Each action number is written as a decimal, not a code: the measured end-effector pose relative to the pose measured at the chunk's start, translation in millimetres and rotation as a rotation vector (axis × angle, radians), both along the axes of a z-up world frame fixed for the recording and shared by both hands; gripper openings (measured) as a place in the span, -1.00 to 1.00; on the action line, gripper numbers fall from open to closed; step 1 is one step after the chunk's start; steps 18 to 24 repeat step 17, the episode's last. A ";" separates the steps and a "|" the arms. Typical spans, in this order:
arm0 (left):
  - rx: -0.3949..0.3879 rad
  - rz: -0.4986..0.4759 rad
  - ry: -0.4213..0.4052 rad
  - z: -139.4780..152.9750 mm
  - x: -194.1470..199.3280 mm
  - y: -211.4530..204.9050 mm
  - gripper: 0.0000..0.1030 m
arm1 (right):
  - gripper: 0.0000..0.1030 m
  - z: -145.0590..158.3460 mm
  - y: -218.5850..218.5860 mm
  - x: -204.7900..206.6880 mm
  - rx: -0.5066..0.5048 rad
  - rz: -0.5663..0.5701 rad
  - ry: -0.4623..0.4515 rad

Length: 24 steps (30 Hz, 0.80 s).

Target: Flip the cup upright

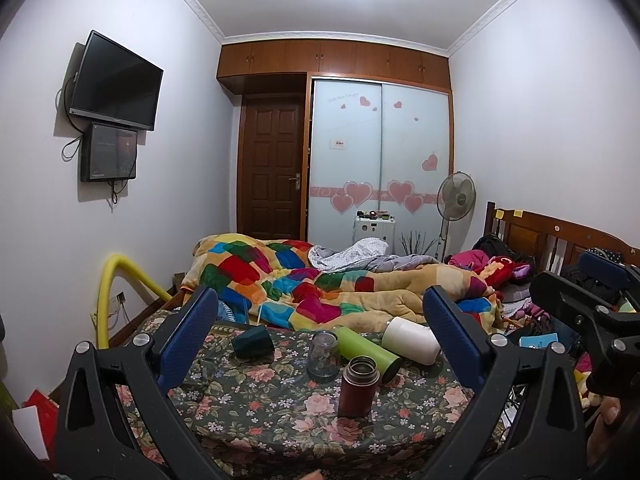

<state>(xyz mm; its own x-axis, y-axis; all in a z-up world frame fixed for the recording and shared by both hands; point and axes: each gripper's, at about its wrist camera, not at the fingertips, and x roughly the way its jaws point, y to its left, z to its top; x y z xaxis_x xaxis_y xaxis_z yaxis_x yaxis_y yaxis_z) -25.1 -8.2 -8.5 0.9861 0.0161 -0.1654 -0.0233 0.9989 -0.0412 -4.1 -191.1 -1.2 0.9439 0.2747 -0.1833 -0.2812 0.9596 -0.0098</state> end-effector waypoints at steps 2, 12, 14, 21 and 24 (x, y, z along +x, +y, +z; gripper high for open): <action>-0.001 -0.001 0.001 -0.2 -0.2 -0.7 1.00 | 1.00 0.0 -0.1 0.0 0.000 -0.001 -0.001; -0.040 -0.024 0.021 0.3 4.6 4.1 1.00 | 1.00 0.5 -2.2 2.3 -0.003 -0.010 -0.001; -0.043 -0.025 0.022 -0.6 5.8 4.9 1.00 | 1.00 0.0 -2.4 3.3 -0.006 -0.013 0.001; -0.046 -0.021 0.024 -2.3 7.3 6.8 1.00 | 1.00 0.0 -1.4 5.1 -0.011 -0.014 0.006; -0.046 -0.021 0.024 -2.3 7.3 6.8 1.00 | 1.00 0.0 -1.4 5.1 -0.011 -0.014 0.006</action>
